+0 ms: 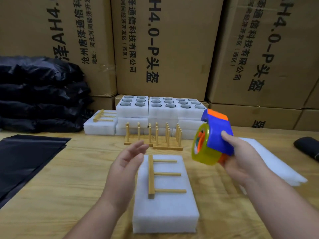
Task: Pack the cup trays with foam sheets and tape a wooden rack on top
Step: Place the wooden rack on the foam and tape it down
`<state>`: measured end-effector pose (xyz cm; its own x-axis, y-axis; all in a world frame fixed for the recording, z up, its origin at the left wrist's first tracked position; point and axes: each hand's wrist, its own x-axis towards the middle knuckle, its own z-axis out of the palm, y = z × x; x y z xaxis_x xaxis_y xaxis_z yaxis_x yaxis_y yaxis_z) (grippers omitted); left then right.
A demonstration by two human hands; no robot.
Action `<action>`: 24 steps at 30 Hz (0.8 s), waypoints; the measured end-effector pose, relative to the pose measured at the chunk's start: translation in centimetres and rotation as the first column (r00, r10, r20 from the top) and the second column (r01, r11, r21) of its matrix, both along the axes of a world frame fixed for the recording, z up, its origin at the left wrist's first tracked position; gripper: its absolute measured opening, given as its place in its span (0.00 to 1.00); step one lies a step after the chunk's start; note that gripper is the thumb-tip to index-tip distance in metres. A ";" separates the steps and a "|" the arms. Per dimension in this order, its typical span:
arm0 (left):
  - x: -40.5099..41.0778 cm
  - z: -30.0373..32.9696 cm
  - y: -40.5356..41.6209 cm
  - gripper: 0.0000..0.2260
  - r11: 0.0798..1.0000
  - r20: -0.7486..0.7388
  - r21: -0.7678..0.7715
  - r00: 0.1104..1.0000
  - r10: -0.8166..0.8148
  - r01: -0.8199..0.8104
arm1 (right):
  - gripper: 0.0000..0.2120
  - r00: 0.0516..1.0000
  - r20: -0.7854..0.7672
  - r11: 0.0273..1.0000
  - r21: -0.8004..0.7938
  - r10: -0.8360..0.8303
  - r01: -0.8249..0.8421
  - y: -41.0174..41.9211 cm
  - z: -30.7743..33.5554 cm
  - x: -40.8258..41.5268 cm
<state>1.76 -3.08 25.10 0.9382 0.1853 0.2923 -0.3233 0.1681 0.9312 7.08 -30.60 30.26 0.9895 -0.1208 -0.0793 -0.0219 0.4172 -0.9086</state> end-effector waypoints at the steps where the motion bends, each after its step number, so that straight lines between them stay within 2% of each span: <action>1: -0.4 1.1 -0.8 0.16 0.997 0.052 0.064 0.998 -0.038 0.035 | 0.18 0.996 0.058 0.981 0.177 0.072 -0.081 0.5 0.6 -0.8; 3: -1.0 2.8 -2.5 0.21 0.973 0.082 0.196 0.986 -0.143 0.125 | 0.23 0.979 0.123 0.896 0.398 0.162 -0.198 1.8 1.0 -2.5; 5: -1.2 3.6 -4.0 0.34 0.934 0.018 0.251 0.964 -0.267 0.254 | 0.24 0.963 0.160 0.827 0.494 0.216 -0.268 3.1 0.8 -3.8; 7: -1.2 3.7 -5.0 0.43 0.915 -0.035 0.243 0.946 -0.323 0.321 | 0.24 0.949 0.198 0.795 0.520 0.245 -0.313 4.4 0.4 -4.9; 11: -1.0 3.3 -5.4 0.58 0.948 -0.090 0.183 0.965 -0.248 0.261 | 0.22 0.933 0.242 0.761 0.540 0.268 -0.359 5.6 -0.4 -6.4; 15: -1.5 2.3 -5.5 0.59 0.952 -0.125 0.156 0.961 -0.245 0.263 | 0.23 0.925 0.253 0.731 0.567 0.285 -0.380 5.7 -0.8 -7.0; 18: -1.9 1.4 -5.9 0.60 0.956 -0.130 0.121 0.959 -0.251 0.267 | 0.24 0.929 0.238 0.748 0.551 0.283 -0.369 5.6 -0.8 -7.2; 24: -1.9 0.1 -6.2 0.49 0.922 -0.131 0.220 0.946 -0.297 0.320 | 0.25 0.947 0.202 0.825 0.466 0.251 -0.319 5.7 -1.0 -7.2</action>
<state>-0.11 -9.29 25.22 0.9628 -0.1810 0.2008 -0.2008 0.0186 0.9795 -0.13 -24.88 29.21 0.9791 0.1890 0.0755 -0.1084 0.7984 -0.5922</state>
